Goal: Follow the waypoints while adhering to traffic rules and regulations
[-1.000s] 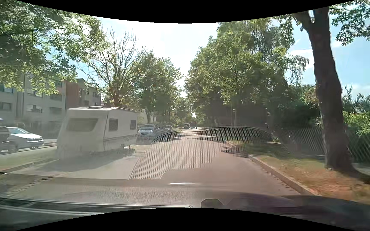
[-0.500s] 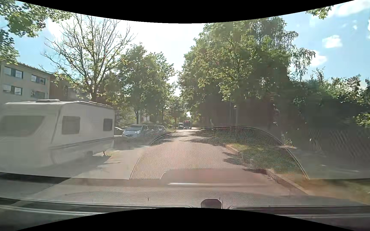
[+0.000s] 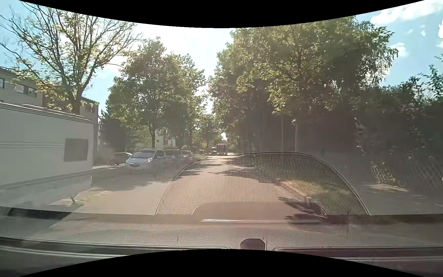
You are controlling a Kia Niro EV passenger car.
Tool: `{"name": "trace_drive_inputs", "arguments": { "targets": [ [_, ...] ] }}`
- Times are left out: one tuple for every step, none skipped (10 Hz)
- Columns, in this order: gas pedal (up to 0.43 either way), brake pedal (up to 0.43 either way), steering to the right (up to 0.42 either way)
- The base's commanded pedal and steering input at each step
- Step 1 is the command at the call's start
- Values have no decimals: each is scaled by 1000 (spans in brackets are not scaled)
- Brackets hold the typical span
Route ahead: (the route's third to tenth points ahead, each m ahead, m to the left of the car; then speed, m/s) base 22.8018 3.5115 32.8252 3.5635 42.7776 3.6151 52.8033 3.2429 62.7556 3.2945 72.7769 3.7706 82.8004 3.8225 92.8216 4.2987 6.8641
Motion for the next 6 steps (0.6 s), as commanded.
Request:
{"name": "trace_drive_inputs", "arguments": {
  "targets": [
    [189,6,5],
    [177,6,4],
    [177,6,4],
    [169,6,4],
    [157,6,2],
    [150,6,-2]
  ]
}}
